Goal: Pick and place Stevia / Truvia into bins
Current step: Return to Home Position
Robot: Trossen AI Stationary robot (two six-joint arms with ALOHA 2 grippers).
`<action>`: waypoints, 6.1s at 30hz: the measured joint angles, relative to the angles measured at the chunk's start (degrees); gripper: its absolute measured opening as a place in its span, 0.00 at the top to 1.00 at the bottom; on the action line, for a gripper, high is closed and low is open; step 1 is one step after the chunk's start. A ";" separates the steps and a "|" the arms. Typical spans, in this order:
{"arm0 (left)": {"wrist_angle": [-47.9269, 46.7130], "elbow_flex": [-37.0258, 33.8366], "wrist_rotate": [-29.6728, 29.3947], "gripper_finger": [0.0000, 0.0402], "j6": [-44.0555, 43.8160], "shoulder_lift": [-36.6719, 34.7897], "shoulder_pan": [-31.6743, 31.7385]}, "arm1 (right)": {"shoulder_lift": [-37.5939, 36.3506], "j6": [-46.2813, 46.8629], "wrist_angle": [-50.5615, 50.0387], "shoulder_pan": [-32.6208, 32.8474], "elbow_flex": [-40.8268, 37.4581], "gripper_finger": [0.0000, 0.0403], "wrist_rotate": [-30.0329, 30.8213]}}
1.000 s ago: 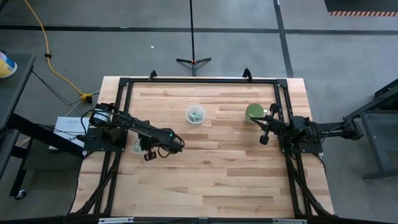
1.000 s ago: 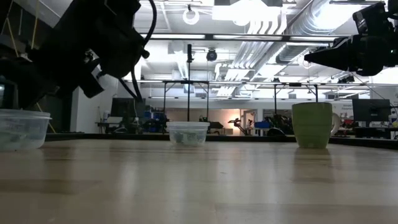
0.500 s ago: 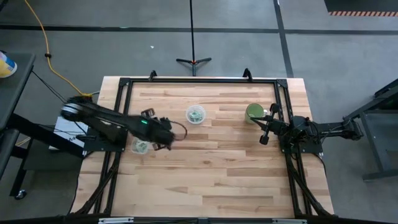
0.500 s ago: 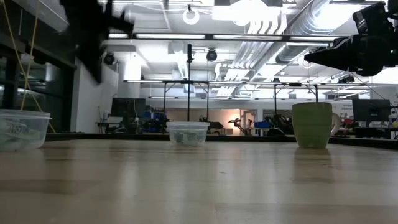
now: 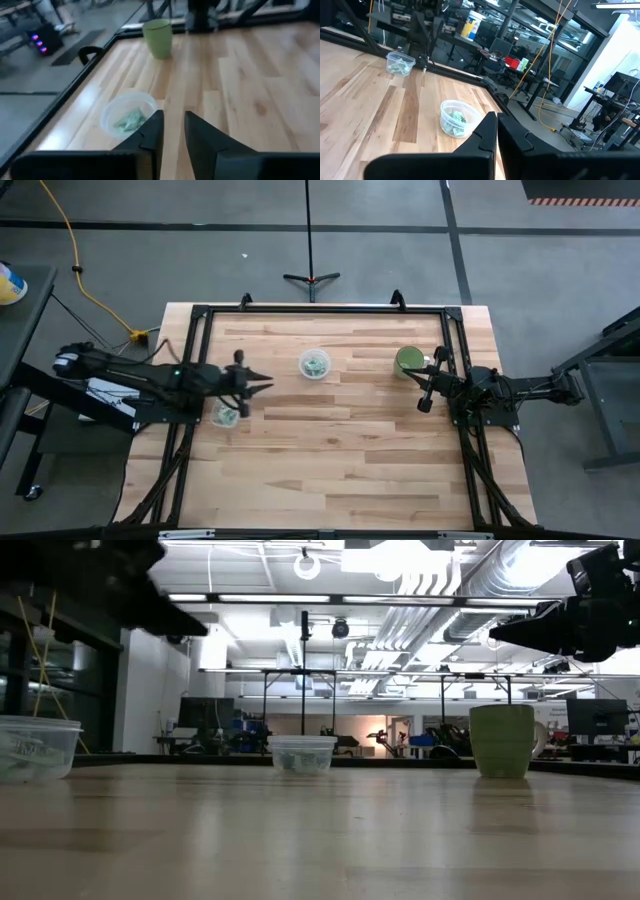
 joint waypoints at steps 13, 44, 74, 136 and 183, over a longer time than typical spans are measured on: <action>-16.68 -10.95 6.37 0.94 3.70 -41.78 0.92 | 0.00 9.48 -0.46 0.00 0.00 1.00 1.85; -0.71 -20.07 12.59 0.76 8.01 -40.94 0.90 | 1.53 15.26 -4.46 -0.02 0.00 0.98 -15.06; -0.71 -20.13 13.19 0.81 4.65 -40.96 0.90 | 1.51 15.28 -4.50 -0.02 0.00 0.98 -15.45; -0.69 -20.20 13.14 0.80 4.60 -40.96 0.90 | 1.51 15.26 -4.50 0.00 0.00 1.00 -15.47; -0.69 -20.20 13.14 0.80 4.60 -40.95 0.88 | 1.50 15.26 -4.50 0.00 0.00 1.00 -15.46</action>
